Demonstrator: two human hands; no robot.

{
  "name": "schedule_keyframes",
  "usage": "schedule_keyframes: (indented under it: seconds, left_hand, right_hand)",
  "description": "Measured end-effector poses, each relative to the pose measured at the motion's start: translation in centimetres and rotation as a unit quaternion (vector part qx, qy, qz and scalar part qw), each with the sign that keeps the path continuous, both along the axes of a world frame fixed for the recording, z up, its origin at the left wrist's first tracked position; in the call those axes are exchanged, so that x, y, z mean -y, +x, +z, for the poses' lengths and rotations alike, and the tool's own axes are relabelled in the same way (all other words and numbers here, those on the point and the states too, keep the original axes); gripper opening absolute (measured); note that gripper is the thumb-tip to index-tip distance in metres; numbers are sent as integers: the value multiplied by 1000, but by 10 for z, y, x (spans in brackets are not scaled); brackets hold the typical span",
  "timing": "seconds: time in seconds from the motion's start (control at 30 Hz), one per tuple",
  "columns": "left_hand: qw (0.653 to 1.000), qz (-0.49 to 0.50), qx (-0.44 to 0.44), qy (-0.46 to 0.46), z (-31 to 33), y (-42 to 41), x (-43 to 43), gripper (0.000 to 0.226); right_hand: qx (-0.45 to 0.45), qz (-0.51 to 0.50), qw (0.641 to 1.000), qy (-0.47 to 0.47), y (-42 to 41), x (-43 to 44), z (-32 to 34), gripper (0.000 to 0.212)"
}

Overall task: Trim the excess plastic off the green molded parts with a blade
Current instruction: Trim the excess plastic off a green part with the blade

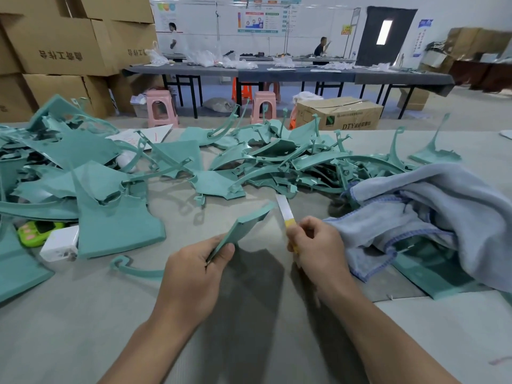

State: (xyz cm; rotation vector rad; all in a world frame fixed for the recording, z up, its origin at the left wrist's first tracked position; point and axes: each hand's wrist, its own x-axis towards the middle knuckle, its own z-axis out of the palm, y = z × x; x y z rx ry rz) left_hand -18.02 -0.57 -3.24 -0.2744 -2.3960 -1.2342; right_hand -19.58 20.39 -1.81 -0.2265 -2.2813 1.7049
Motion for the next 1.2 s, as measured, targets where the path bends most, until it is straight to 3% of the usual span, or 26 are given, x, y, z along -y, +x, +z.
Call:
schedule_keyframes:
  seconds: [0.07, 0.13, 0.2, 0.3, 0.33, 0.43, 0.5, 0.57, 0.63, 0.7, 0.77, 0.83, 0.9, 0.97, 1.07, 1.2]
  left_hand:
    - [1000, -1, -1, -2, 0, 0, 0, 17]
    - [1000, 1, 1, -3, -1, -2, 1, 14]
    - [1000, 3, 8, 3, -2, -4, 2, 11]
    - [1000, 4, 18, 15, -1, -3, 1, 12]
    - [1000, 1, 21, 14, 0, -1, 0, 13]
    - [1000, 2, 20, 6, -1, 0, -1, 18]
    - [1000, 3, 19, -3, 0, 0, -1, 17]
    - [1000, -3, 25, 6, 2, 1, -1, 16]
    - [1000, -16, 24, 11, 5, 5, -2, 18]
    - [999, -30, 29, 4, 8, 10, -3, 30]
    - [998, -40, 35, -15, 7, 16, -5, 48]
    - [997, -39, 10, -61, 4, 19, -6, 60]
    - [995, -50, -40, -81, 2, 19, -5, 61]
    - [992, -66, -80, -78, 7, 19, -1, 51]
    - [985, -94, -109, -98, 15, 18, 8, 39]
    - [986, -8, -125, -114, 12, 22, 9, 59]
  right_hand:
    - [-77, 88, 992, -47, 6, 5, 4, 22]
    - [-105, 173, 979, -26, 14, 16, 5, 18]
    - [-71, 153, 985, 31, 10, 19, 2, 19]
    - [7, 16, 995, 96, 1, 2, 6, 25]
    - [-4, 0, 994, 105, 3, -4, 8, 26]
    - [-109, 104, 987, 53, 19, 1, 13, 22]
    - [-104, 177, 978, 42, 25, 12, 12, 18]
    - [-57, 128, 987, 82, 17, 10, 7, 21]
    - [-6, 12, 989, 146, 7, -3, 3, 24]
    - [0, -43, 982, 181, 6, -13, -1, 24]
    - [-21, -24, 991, 130, 7, -15, -7, 24]
    - [-5, 8, 1000, -24, 9, -9, -7, 27]
    - [43, 15, 980, -193, 11, -6, -2, 31]
    - [92, 23, 951, -295, 12, -9, 4, 24]
    - [137, 101, 928, -332, 18, -17, 10, 18]
    - [144, 183, 936, -265, 28, -16, 12, 13]
